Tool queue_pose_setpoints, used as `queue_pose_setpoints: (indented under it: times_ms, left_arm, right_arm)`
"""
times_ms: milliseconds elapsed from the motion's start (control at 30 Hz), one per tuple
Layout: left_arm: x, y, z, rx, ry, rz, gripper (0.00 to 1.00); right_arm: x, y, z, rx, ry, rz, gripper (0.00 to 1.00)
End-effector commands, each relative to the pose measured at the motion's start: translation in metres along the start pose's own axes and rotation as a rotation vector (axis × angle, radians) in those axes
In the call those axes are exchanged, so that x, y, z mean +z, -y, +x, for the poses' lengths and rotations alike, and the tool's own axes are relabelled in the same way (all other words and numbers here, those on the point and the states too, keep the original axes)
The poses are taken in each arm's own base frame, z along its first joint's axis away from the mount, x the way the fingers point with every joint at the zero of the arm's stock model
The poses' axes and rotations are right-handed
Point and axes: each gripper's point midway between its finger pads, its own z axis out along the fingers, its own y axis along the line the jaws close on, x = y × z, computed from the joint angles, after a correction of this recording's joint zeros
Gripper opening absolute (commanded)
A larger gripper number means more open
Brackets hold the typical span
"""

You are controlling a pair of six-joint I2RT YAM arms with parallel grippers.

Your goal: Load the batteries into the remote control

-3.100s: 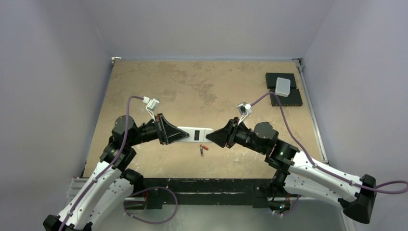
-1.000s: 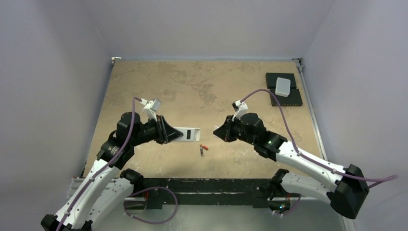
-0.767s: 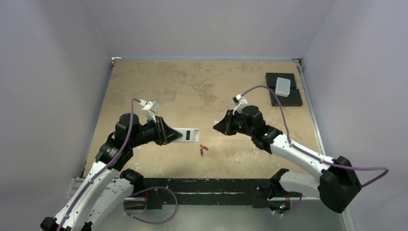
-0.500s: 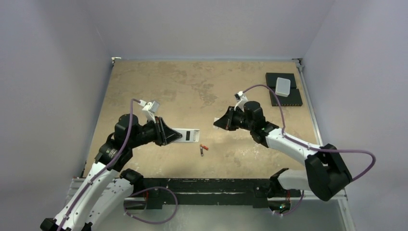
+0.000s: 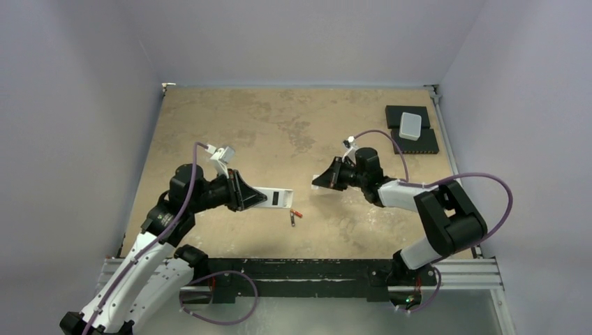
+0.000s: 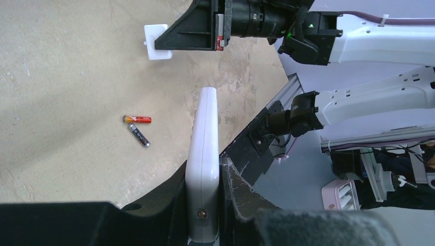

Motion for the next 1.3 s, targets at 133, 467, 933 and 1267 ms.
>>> queue_pose_setpoints:
  times_ms: [133, 467, 933, 1267]
  left_arm:
    - [0.002, 0.008, -0.006, 0.012, 0.021, 0.049, 0.0]
    - [0.0, 0.008, -0.004, 0.009, 0.022, 0.049, 0.0]
    - [-0.002, 0.007, -0.003, 0.006, 0.025, 0.04, 0.0]
    - [-0.002, 0.003, 0.002, -0.002, 0.01, 0.025, 0.0]
  right_arm:
    - [0.005, 0.015, -0.005, 0.035, 0.018, -0.027, 0.01]
    - [0.011, 0.037, 0.007, 0.103, 0.01, 0.002, 0.07]
    - [0.008, 0.055, 0.016, 0.131, 0.012, 0.048, 0.42]
    - [-0.006, 0.057, 0.013, 0.072, 0.024, 0.117, 0.55]
